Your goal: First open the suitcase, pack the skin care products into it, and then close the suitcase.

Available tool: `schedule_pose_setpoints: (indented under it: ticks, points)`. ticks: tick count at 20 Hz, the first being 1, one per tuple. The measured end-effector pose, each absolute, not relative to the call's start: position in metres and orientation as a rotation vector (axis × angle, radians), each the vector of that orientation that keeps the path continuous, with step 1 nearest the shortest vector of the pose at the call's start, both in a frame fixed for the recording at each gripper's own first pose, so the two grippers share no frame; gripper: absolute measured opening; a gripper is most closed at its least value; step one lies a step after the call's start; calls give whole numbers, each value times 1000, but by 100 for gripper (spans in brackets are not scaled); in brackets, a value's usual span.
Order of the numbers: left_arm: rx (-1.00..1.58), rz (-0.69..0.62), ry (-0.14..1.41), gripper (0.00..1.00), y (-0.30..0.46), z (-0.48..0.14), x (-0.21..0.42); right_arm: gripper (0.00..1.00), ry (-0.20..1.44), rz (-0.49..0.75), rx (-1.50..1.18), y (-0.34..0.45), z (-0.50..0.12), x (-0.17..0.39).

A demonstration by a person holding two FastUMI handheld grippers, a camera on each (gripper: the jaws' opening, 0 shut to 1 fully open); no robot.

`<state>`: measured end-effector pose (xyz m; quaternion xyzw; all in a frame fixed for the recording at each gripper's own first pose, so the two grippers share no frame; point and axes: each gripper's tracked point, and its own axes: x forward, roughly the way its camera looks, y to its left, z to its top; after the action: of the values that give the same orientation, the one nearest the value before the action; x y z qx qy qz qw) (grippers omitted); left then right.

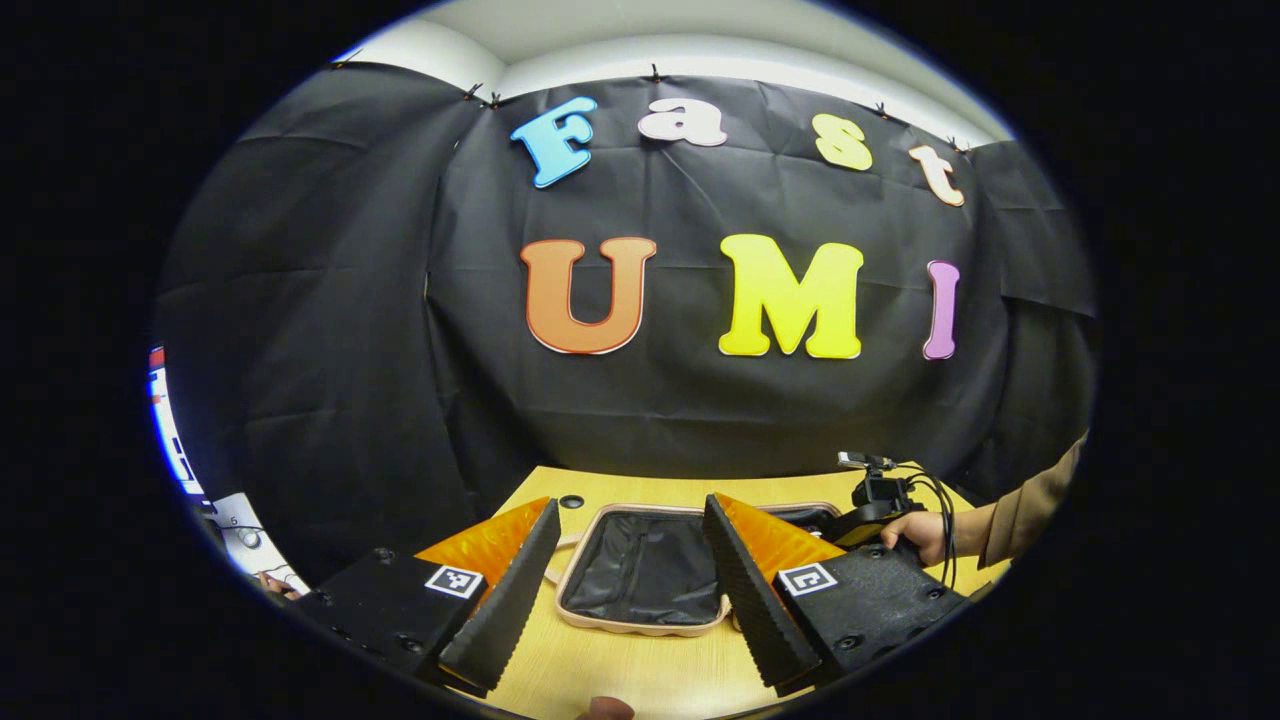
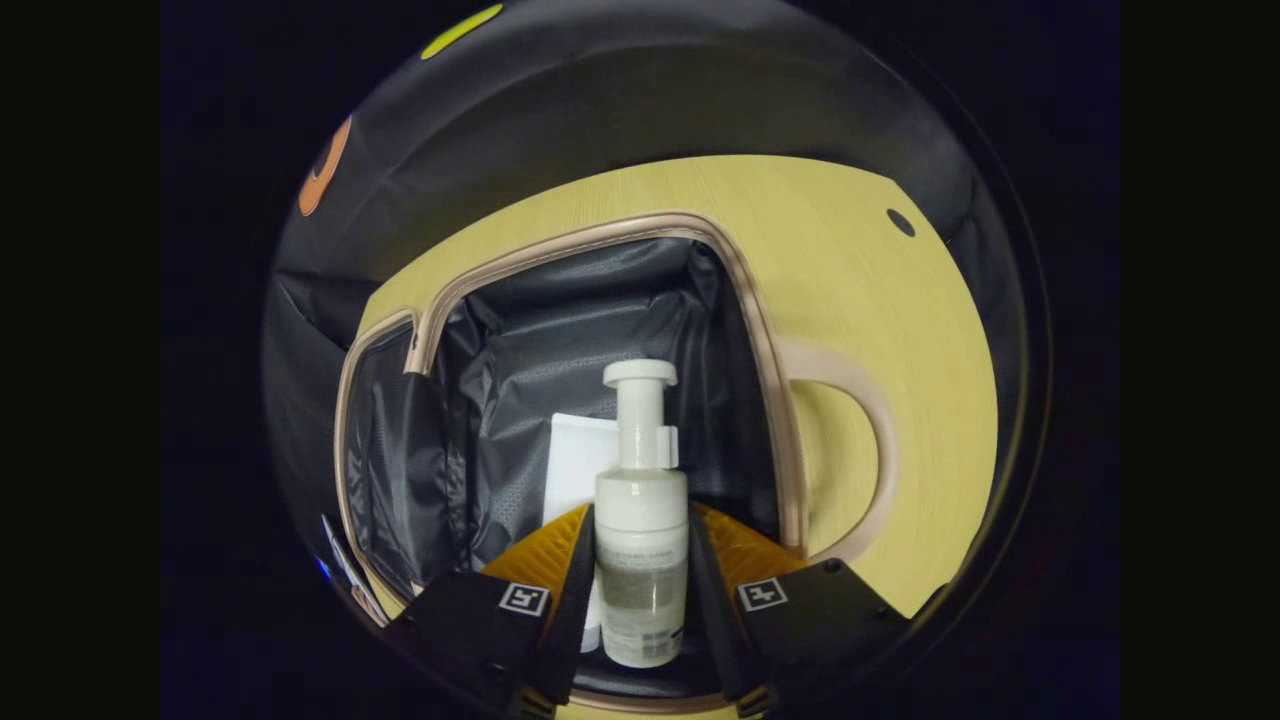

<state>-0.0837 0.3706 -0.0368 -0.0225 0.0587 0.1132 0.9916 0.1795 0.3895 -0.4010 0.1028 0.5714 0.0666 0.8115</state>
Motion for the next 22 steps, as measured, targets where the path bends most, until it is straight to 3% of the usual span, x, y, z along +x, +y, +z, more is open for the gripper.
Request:
schedule_pose_setpoints:
  ticks: [4,5,6,7,8,10,11,14,15,16,22]
  points:
    - [-71,241,132,92,386,-49,-73,58,1193,189,221,397,-389,178]
    - [-68,246,136,92,391,-53,-69,75,1181,211,221,399,-381,175]
    - [-68,250,138,92,396,-57,-65,70,1160,242,224,400,-371,173]
    - [-69,251,146,84,401,-64,-60,72,1137,282,236,405,-357,167]
    - [-75,255,154,92,409,-74,-53,74,1108,319,253,407,-341,161]
    - [-135,257,181,93,426,-95,-38,80,1042,380,271,402,-306,143]
    - [-184,264,198,93,434,-106,-29,77,1008,400,267,393,-289,130]
    - [-346,296,243,95,461,-144,-12,81,909,467,226,361,-240,93]
    - [-398,306,262,97,469,-159,-8,77,876,475,214,348,-223,78]
    - [-456,311,279,96,480,-171,-1,81,851,476,202,335,-207,63]
    - [-834,329,332,98,515,-241,36,77,775,386,210,269,-139,-17]
